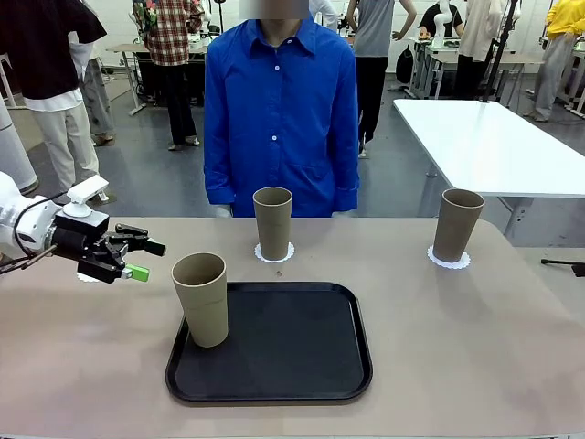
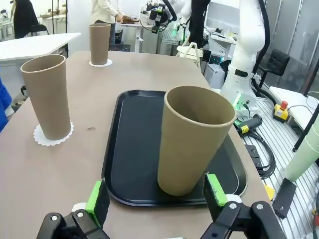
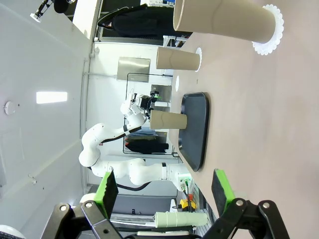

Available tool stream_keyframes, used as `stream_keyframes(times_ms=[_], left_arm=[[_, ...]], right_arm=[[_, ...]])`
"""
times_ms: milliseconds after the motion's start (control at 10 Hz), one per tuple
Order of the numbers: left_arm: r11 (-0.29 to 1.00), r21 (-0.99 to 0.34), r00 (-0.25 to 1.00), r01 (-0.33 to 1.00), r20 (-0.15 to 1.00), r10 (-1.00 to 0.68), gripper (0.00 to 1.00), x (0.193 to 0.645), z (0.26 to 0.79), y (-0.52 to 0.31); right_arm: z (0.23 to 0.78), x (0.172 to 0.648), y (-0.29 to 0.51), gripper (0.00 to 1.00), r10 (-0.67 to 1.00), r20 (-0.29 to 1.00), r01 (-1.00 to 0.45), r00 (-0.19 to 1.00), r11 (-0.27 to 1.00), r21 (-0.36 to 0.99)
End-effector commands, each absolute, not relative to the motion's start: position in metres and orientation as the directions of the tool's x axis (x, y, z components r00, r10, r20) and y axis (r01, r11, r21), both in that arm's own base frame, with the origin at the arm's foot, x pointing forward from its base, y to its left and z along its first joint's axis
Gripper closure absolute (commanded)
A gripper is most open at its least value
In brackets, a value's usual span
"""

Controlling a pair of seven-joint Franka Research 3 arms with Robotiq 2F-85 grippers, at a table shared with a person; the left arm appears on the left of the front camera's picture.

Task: Place coasters on the table and set cups on them.
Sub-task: Take one Reusable plastic cup from the Flat Tray and place it on a coaster set by the human.

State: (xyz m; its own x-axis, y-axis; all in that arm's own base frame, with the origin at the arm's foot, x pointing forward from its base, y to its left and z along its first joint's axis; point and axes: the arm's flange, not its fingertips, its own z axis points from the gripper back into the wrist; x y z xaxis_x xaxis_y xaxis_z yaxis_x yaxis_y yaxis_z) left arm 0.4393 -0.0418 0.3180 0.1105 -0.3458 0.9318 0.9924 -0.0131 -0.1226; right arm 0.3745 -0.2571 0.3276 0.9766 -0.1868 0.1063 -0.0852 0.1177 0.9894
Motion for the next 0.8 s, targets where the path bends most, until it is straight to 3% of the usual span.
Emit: stream_keyframes(times_ms=[0,400,700], left_arm=[[0.001,-0.133,0.127,0.991,0.942,-0.312,0.00,0.440,0.317,-0.039],[-0.004,-0.130,0.122,0.991,0.935,-0.332,0.00,0.439,0.317,-0.038],[-0.114,-0.049,0.019,0.992,0.969,-0.248,0.00,0.415,0.309,-0.041]], right_arm=[[0.327,0.374,-0.257,0.00,-0.183,0.099,-0.076,0.978,0.125,0.989],[0.327,0.374,-0.257,0.00,-0.183,0.099,-0.076,0.978,0.125,0.989],[0.327,0.374,-0.257,0.00,-0.183,0.099,-0.076,0.978,0.125,0.989]])
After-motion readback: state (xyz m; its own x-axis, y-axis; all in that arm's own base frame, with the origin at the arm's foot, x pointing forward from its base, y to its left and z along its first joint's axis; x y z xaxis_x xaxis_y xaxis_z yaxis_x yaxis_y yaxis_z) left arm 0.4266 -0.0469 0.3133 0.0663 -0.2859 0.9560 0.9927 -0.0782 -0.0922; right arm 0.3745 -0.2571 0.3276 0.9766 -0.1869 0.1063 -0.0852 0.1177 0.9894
